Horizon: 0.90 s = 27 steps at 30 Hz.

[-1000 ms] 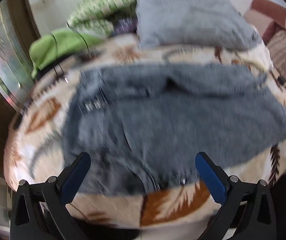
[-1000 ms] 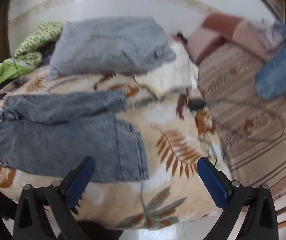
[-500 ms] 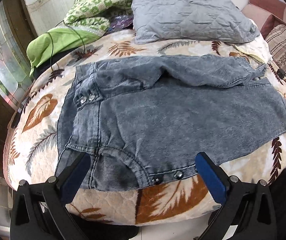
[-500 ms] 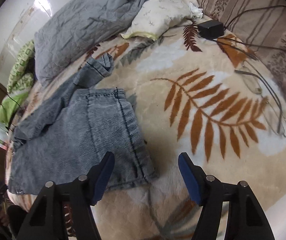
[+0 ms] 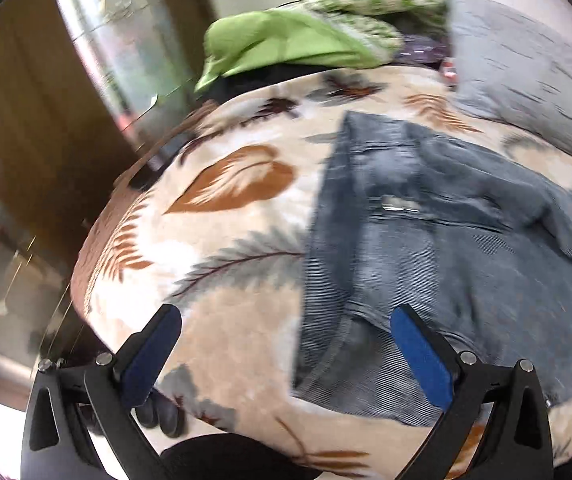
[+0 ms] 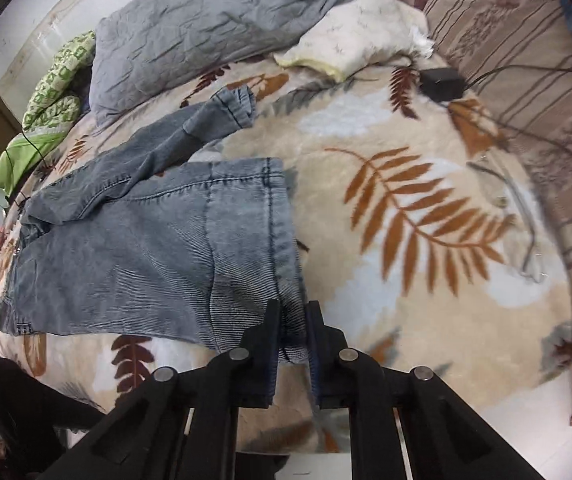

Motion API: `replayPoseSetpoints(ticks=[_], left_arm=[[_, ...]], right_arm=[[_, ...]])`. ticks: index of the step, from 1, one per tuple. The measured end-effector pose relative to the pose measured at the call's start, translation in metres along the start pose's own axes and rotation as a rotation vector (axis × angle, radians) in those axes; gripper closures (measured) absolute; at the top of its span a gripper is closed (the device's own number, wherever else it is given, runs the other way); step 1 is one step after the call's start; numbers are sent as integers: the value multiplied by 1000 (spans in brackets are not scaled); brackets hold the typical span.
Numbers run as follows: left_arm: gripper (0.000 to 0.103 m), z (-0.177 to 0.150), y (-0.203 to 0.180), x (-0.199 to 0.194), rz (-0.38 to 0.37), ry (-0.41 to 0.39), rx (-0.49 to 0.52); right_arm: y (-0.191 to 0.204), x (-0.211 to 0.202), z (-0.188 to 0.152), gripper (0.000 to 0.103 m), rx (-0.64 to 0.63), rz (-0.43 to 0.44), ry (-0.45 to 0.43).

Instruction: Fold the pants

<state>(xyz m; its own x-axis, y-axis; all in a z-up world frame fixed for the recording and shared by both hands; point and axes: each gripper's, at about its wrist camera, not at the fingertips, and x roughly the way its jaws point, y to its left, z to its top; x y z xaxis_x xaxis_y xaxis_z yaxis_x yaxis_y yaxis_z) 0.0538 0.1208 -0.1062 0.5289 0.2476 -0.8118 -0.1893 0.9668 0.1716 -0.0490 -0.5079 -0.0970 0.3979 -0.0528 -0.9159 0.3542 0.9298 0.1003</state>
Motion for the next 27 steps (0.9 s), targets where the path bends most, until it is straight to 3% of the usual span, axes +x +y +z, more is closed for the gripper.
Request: replayPoseSetpoints(ticks=[4, 8, 11, 16, 17, 20, 25, 26, 27], left_arm=[[0, -1, 4, 17, 11, 61, -14], [0, 17, 3, 20, -34, 74, 15], [0, 49, 9, 9, -30, 10, 18], [0, 103, 9, 7, -21, -72, 4], [0, 110, 6, 10, -17, -75, 4], [0, 123, -3, 21, -16, -69, 27], [0, 128, -17, 58, 4, 29, 66], [0, 127, -17, 64, 8, 57, 64], [0, 126, -18, 70, 9, 70, 61]], right_arm=[[-6, 19, -5, 90, -11, -83, 40], [-21, 22, 8, 88, 54, -47, 104], [-34, -9, 33, 86, 107, 13, 25], [-33, -42, 88, 80, 116, 5, -79], [-27, -42, 99, 73, 112, 5, -85], [-8, -33, 118, 34, 81, 20, -96], [19, 16, 121, 35, 65, 21, -57], [20, 29, 119, 40, 72, 16, -41], [19, 45, 115, 56, 76, 23, -8]])
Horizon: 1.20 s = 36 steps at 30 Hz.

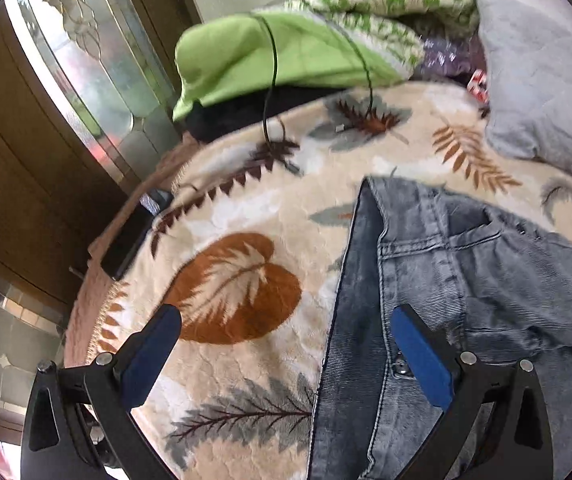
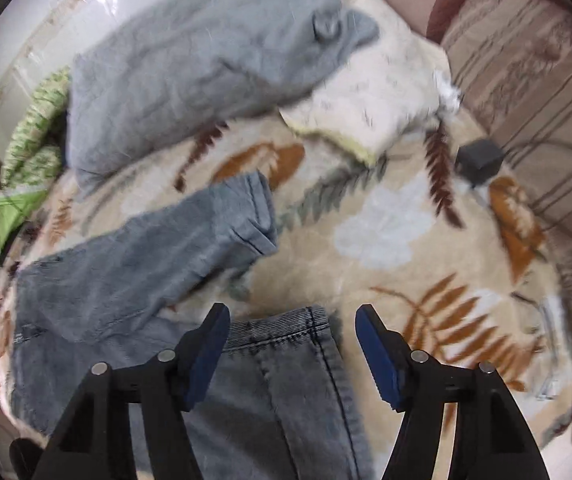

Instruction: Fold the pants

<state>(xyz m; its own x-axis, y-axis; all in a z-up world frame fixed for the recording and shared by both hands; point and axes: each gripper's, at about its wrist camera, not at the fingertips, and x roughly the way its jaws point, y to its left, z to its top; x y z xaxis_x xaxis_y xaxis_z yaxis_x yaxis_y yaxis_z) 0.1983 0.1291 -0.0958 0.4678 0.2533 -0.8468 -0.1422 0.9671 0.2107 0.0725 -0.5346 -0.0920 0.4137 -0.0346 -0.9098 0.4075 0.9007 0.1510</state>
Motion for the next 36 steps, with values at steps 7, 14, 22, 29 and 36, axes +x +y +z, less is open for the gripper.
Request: replayPoseSetpoints(ticks=[7, 14, 22, 29, 36], left_arm=[[0, 28, 8, 28, 43, 12, 6], [0, 82, -22, 62, -5, 41, 20], [21, 107, -73, 114, -92, 156, 54], [56, 109, -86, 127, -152, 184, 39], [92, 119, -91, 106, -199, 144, 41]], right_arm=[[3, 30, 12, 81, -52, -66, 44], [17, -20, 88, 31, 8, 59, -104], [52, 59, 143, 30, 5, 88, -12], [61, 146, 149, 55, -32, -4, 165], [81, 128, 148, 90, -118, -53, 78]])
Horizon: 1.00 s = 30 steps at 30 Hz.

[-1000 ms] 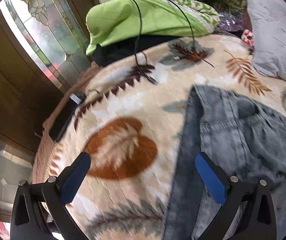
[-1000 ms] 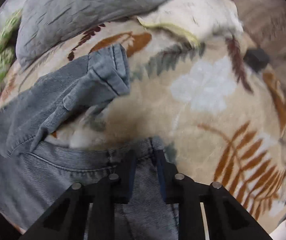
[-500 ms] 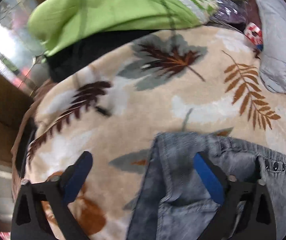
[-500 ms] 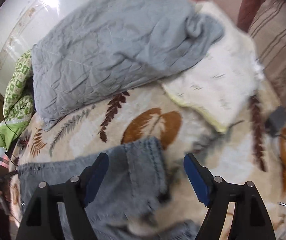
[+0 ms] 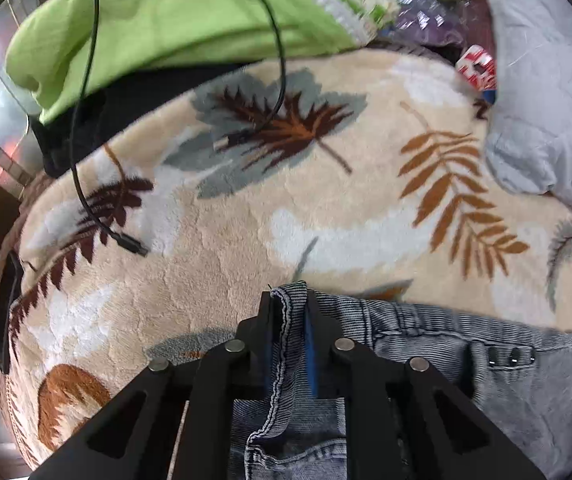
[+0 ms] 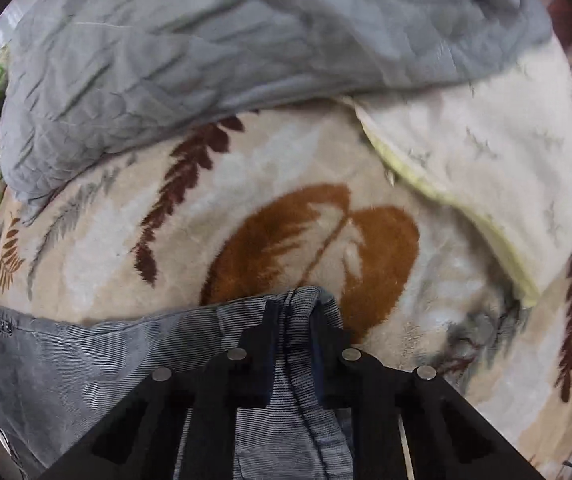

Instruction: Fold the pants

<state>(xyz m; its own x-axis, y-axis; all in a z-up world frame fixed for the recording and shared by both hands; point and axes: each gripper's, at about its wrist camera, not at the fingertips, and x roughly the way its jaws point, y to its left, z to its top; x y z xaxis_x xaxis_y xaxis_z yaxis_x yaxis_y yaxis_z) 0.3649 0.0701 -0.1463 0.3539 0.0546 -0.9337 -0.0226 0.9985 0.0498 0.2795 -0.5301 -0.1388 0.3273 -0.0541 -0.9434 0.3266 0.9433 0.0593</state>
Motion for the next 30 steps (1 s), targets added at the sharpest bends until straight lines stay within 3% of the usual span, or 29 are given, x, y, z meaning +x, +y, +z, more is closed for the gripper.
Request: replayPoseSetpoints(ticks=[8, 12, 15, 22, 25, 30], left_arm=[[93, -4, 18, -125, -163, -243, 10], [93, -36, 35, -184, -250, -389, 13], [93, -89, 36, -208, -253, -434, 87], [93, -213, 46, -207, -226, -362, 187], [93, -246, 48, -193, -229, -281, 210], [93, -284, 52, -174, -163, -208, 231]], right_arm=[[-12, -134, -10, 91, 83, 77, -339], [-26, -189, -35, 91, 128, 99, -481], [-40, -193, -74, 91, 118, 72, -442], [-79, -177, -203, 91, 139, 81, -306], [-90, -170, -250, 91, 139, 87, -258], [-101, -156, -312, 89, 136, 151, -152]])
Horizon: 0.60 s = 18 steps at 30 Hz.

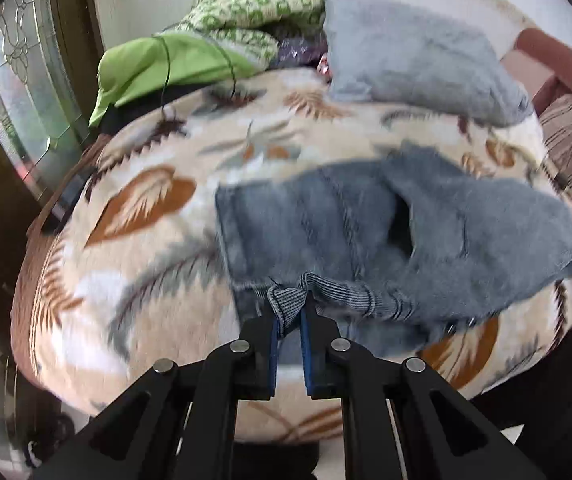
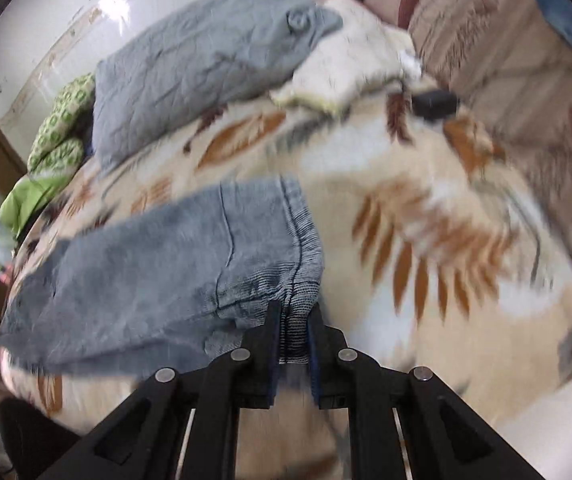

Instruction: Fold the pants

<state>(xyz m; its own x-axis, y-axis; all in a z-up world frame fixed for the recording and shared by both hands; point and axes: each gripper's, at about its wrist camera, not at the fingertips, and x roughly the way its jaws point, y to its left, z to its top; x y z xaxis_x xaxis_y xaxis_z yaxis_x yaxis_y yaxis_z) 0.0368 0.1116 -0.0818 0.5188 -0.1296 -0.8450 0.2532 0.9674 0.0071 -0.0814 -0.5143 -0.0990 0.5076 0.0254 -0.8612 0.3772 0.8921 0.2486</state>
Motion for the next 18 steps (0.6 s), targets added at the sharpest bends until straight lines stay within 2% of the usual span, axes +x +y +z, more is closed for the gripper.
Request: replayPoseSetpoints(ticks=[4, 6, 8, 9, 12, 13, 16, 18], left_arm=[[88, -11, 8, 6, 51, 61, -32], [88, -17, 11, -2, 92, 57, -37], [85, -21, 15, -15, 167, 24, -40], [79, -21, 16, -25, 205, -1, -45], [47, -19, 17, -47, 291, -67, -75], [40, -15, 16, -54, 329, -96, -82], [30, -2, 5, -65, 393, -160, -74], [30, 7, -2, -63, 409, -173, -67]], right_arm=[[-12, 0, -17, 86, 58, 61, 46], [-14, -7, -16, 86, 58, 64, 41], [-16, -19, -16, 86, 42, 69, 34], [-17, -24, -16, 86, 35, 72, 19], [-21, -47, -17, 86, 43, 78, -55], [-23, -52, -15, 86, 54, 83, -77], [-18, -60, -2, 86, 59, 82, -102], [-7, -60, 8, 86, 44, 68, -98]])
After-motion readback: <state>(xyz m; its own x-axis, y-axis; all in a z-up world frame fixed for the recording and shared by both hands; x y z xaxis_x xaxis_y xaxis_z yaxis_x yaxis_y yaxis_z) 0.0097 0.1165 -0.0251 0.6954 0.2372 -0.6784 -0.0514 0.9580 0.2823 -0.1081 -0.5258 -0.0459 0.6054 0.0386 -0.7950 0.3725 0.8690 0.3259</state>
